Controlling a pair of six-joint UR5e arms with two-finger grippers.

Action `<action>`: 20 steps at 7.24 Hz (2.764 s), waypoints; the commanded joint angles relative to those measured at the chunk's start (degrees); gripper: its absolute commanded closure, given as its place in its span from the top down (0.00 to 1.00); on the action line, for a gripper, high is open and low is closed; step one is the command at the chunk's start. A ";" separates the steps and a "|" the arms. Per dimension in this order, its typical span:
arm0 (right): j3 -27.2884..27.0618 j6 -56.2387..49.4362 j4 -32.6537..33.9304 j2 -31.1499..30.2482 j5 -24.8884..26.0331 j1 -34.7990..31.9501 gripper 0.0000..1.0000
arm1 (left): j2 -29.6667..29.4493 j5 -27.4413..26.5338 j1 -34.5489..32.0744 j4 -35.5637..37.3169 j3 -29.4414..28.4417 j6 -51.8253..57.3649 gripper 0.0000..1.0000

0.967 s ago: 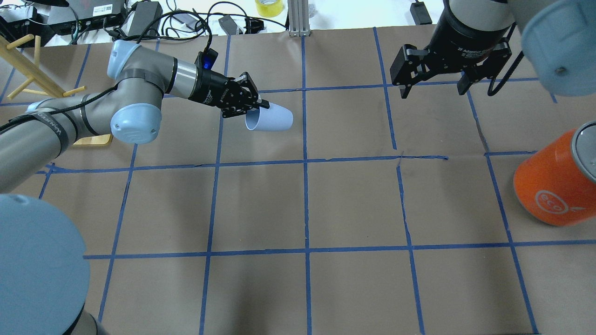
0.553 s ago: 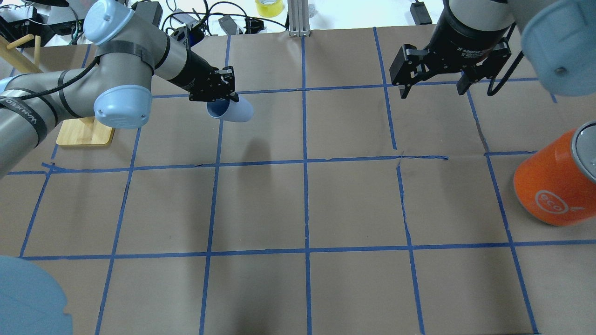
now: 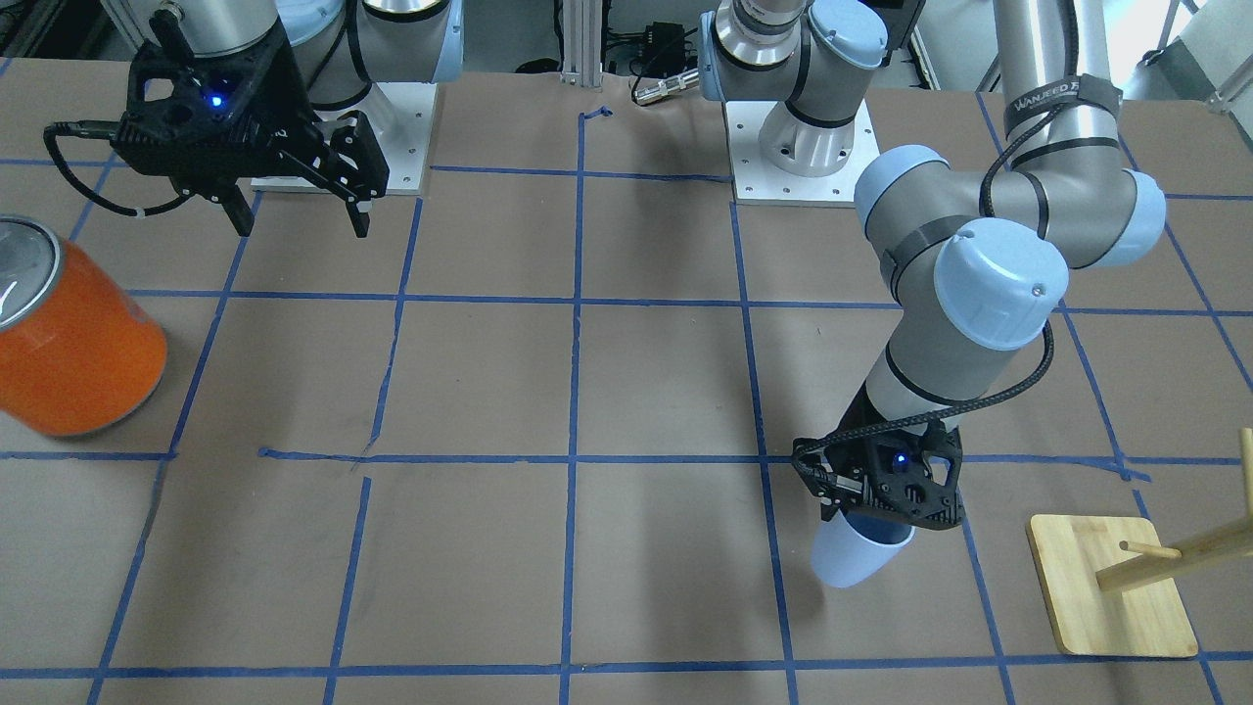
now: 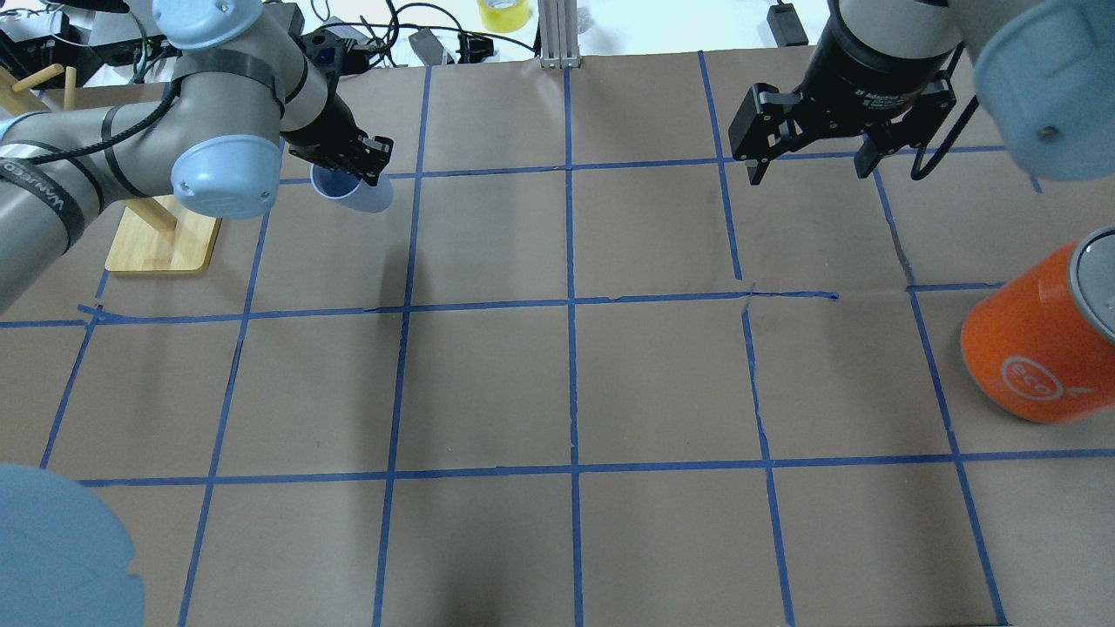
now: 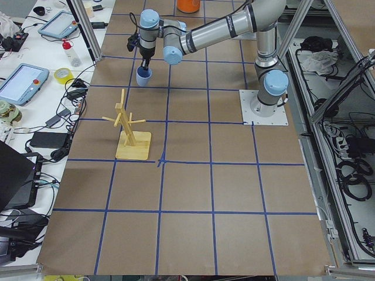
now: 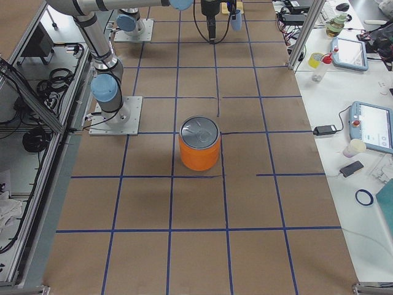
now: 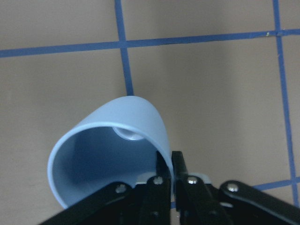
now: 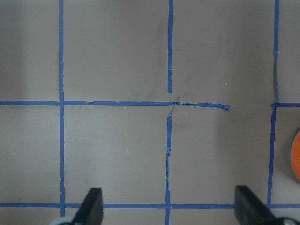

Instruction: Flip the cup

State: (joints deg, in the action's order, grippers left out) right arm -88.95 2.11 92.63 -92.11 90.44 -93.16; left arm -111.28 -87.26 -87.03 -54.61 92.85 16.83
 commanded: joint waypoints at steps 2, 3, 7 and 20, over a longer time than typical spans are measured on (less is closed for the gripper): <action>0.00 0.00 0.01 0.00 0.00 -0.01 1.00 | -4.72 -5.19 0.19 0.03 -1.87 13.00 0.06; 0.00 0.00 0.01 0.00 0.00 -0.01 1.00 | -5.26 -5.98 0.37 -2.49 -3.18 16.79 0.06; 0.00 0.00 0.01 0.00 0.01 -0.01 1.00 | -5.61 -6.25 1.77 -4.18 -2.67 19.91 0.11; -0.09 -0.09 -0.08 0.00 0.18 0.08 1.00 | 21.08 -6.25 -4.55 -30.88 -3.46 -19.99 1.00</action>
State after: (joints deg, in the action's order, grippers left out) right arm -89.03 2.03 92.55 -92.11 90.60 -93.15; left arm -93.44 -93.50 -91.03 -83.05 89.53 -1.21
